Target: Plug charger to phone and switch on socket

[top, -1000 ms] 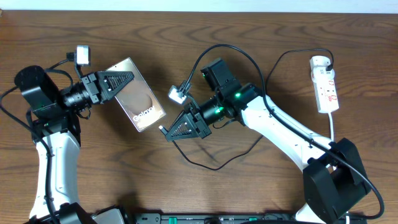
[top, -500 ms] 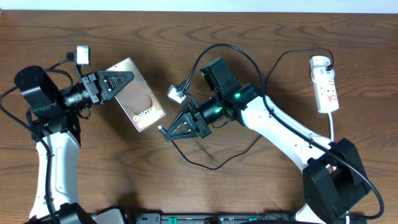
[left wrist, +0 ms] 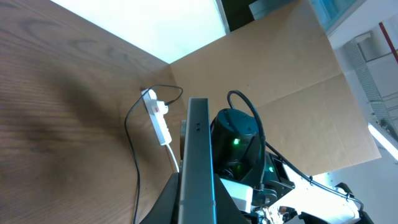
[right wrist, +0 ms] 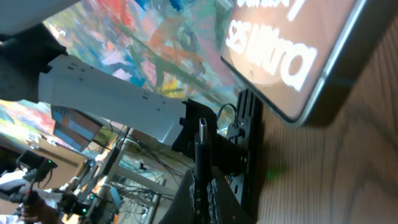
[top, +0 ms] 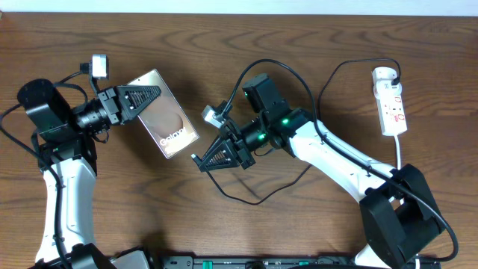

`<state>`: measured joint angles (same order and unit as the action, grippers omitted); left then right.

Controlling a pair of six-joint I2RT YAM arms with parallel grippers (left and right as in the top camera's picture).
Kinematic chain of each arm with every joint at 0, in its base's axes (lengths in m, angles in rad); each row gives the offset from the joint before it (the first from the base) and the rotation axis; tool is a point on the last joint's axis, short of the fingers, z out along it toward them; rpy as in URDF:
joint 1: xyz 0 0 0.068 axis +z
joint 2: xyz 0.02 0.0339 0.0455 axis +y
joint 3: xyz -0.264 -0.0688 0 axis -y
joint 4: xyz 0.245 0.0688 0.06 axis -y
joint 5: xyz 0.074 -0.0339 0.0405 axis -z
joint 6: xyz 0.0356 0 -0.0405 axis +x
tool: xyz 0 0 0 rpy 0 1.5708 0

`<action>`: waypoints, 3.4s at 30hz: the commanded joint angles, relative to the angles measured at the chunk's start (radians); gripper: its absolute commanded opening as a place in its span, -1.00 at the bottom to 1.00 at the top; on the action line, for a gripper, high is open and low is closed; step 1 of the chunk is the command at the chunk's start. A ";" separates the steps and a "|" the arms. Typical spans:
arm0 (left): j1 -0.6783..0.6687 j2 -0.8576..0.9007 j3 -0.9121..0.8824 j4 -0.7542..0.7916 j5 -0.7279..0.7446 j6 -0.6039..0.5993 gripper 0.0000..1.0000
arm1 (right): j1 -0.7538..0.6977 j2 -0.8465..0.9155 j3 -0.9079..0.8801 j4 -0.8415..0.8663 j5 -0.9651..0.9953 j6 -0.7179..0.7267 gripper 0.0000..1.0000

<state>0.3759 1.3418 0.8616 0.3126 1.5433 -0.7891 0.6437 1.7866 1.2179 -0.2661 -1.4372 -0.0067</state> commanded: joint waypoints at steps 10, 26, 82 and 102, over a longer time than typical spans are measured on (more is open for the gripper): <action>-0.002 0.003 0.006 0.004 0.028 -0.005 -0.85 | 0.005 0.129 -0.004 0.181 -0.122 0.149 -0.98; -0.002 0.003 0.006 0.003 0.028 0.051 -0.85 | 0.023 0.129 -0.004 0.336 -0.122 0.294 -0.98; -0.001 0.003 -0.024 -0.007 0.026 -0.005 -0.86 | 0.000 0.129 -0.005 0.430 -0.122 0.361 -0.98; -0.002 0.003 -0.024 0.117 0.016 -0.099 -0.86 | -0.001 0.129 -0.005 0.427 -0.122 0.362 -0.98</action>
<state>0.3759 1.3468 0.8394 0.4194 1.5394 -0.8871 0.6453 1.9232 1.2133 0.1608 -1.5482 0.3492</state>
